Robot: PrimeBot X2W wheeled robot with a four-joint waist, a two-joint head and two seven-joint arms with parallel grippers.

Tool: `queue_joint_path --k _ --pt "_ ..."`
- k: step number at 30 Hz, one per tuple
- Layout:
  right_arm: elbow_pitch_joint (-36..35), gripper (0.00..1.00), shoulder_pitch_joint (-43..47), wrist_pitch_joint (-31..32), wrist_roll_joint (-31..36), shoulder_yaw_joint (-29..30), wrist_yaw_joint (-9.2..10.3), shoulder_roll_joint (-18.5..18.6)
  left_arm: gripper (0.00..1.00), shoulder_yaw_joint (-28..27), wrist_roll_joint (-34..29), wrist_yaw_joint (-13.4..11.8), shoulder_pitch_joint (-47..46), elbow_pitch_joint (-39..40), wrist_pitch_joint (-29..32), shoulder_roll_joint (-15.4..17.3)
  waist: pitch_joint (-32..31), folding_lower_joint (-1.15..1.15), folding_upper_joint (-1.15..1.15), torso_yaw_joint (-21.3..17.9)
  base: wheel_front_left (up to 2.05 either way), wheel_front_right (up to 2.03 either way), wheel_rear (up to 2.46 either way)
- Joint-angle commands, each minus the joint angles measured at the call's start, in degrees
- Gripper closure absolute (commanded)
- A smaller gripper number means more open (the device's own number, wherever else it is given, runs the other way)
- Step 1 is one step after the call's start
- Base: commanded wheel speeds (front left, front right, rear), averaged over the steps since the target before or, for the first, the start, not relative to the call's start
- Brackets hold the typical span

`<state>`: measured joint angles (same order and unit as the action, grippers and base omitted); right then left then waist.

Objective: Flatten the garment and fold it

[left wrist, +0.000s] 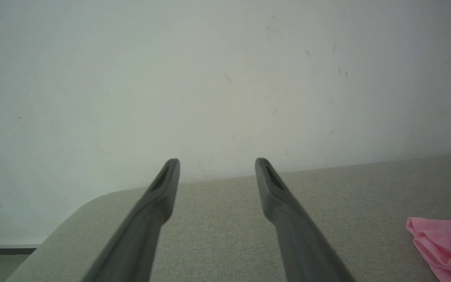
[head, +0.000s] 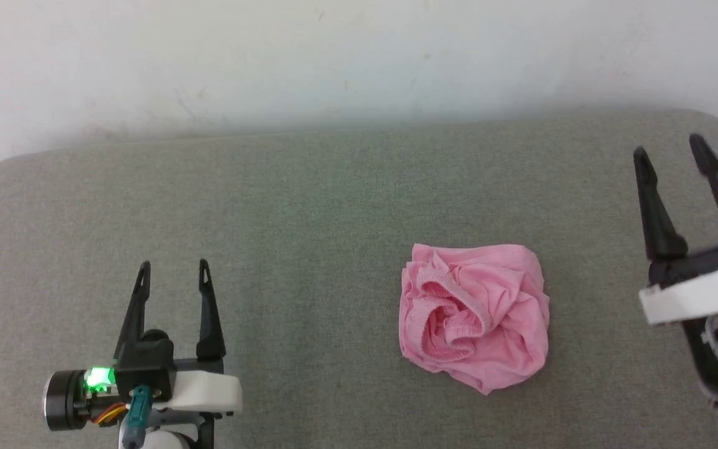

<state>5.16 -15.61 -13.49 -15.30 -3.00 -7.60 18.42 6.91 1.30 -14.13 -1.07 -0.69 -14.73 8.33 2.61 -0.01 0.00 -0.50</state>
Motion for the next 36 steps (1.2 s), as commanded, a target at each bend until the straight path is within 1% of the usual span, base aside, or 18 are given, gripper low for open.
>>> queue_joint_path --k 1,3,7,10,13,16,19,21,23,25,27,29,30,32,36 --pt "-0.8 0.0 1.3 -0.6 0.9 1.0 0.11 -1.4 0.0 -0.2 -0.4 0.4 0.3 0.1 -0.3 0.3 -0.2 0.01 0.0 0.1 0.0 0.0 0.0" --pt "-2.5 0.0 4.3 -1.2 3.1 3.8 0.11 -5.1 0.0 -0.2 -0.4 0.6 0.5 0.0 -0.3 0.3 -0.4 0.01 0.0 0.2 0.0 0.0 0.0" --pt "-5.9 0.0 10.2 -1.5 6.5 6.7 0.11 -11.5 0.0 -0.2 -0.4 1.0 1.5 0.3 -0.3 0.4 -0.9 0.01 0.0 0.7 0.0 0.0 0.0" --pt "-7.3 0.0 14.7 -1.5 6.9 7.7 0.11 -14.1 0.0 -0.2 -0.4 1.2 2.1 0.5 -0.3 0.5 -1.1 0.01 0.0 1.1 0.0 0.0 0.0" --pt "-7.7 0.0 18.0 -1.5 7.4 6.9 0.11 -15.1 0.0 -0.3 -0.3 1.2 2.6 0.6 -0.3 0.3 -1.3 0.01 0.0 1.2 0.0 0.0 0.0" --pt "-8.4 0.0 18.7 -1.5 7.1 7.0 0.11 -15.4 0.0 -0.2 -0.3 1.4 2.9 0.6 -0.3 0.2 -1.4 0.01 0.0 1.2 0.0 0.0 0.0" --pt "-10.3 0.0 16.2 -1.5 6.6 7.9 0.11 -15.5 0.0 -0.1 -0.3 1.6 3.1 0.8 -0.3 0.1 -1.5 0.01 0.0 1.1 0.0 0.0 0.0" --pt "-12.9 0.0 12.6 -1.5 5.9 9.5 0.11 -15.4 0.0 -0.2 -0.3 1.7 3.0 0.9 -0.3 0.0 -1.4 0.01 0.0 1.1 0.0 0.0 0.0" --pt "-14.4 0.0 8.9 -1.5 6.1 10.3 0.11 -14.2 0.0 -0.2 -0.3 1.7 2.9 0.9 -0.3 -0.1 -1.4 0.01 0.0 1.1 0.0 0.0 0.0" --pt "-13.5 0.0 5.3 -1.5 5.7 10.5 0.11 -12.2 0.0 -0.2 -0.3 1.8 2.7 1.0 -0.3 -0.2 -1.2 0.01 0.0 1.2 0.0 0.0 0.0" --pt "-12.2 0.0 1.7 0.3 5.7 10.1 0.11 -9.7 0.0 0.0 -0.4 1.8 2.6 1.1 -0.3 -0.4 -1.0 0.01 0.0 1.4 0.0 0.0 0.0" --pt "-9.6 0.0 -1.1 6.2 5.5 8.3 0.11 -6.7 0.0 0.1 -0.4 1.8 2.5 1.2 -0.3 -0.6 -0.8 0.01 0.0 1.7 0.0 0.0 0.0" --pt "-8.2 0.0 -2.5 9.9 4.2 7.3 0.11 -5.5 0.0 0.1 -0.4 1.8 2.5 1.3 -0.3 -0.7 -0.7 0.01 0.0 1.7 0.0 0.0 0.0" --pt "-5.1 0.0 -5.0 17.2 1.1 5.6 0.11 -3.1 0.0 0.0 -0.3 1.8 2.6 1.4 -0.3 -0.9 -0.5 0.01 0.0 1.8 0.0 0.0 0.0" --pt "-0.6 0.0 -8.0 31.8 -5.9 -1.6 0.11 3.7 0.0 -0.2 -0.3 1.8 2.4 1.6 -0.3 -1.1 0.2 0.01 0.0 2.1 0.0 0.0 0.0"
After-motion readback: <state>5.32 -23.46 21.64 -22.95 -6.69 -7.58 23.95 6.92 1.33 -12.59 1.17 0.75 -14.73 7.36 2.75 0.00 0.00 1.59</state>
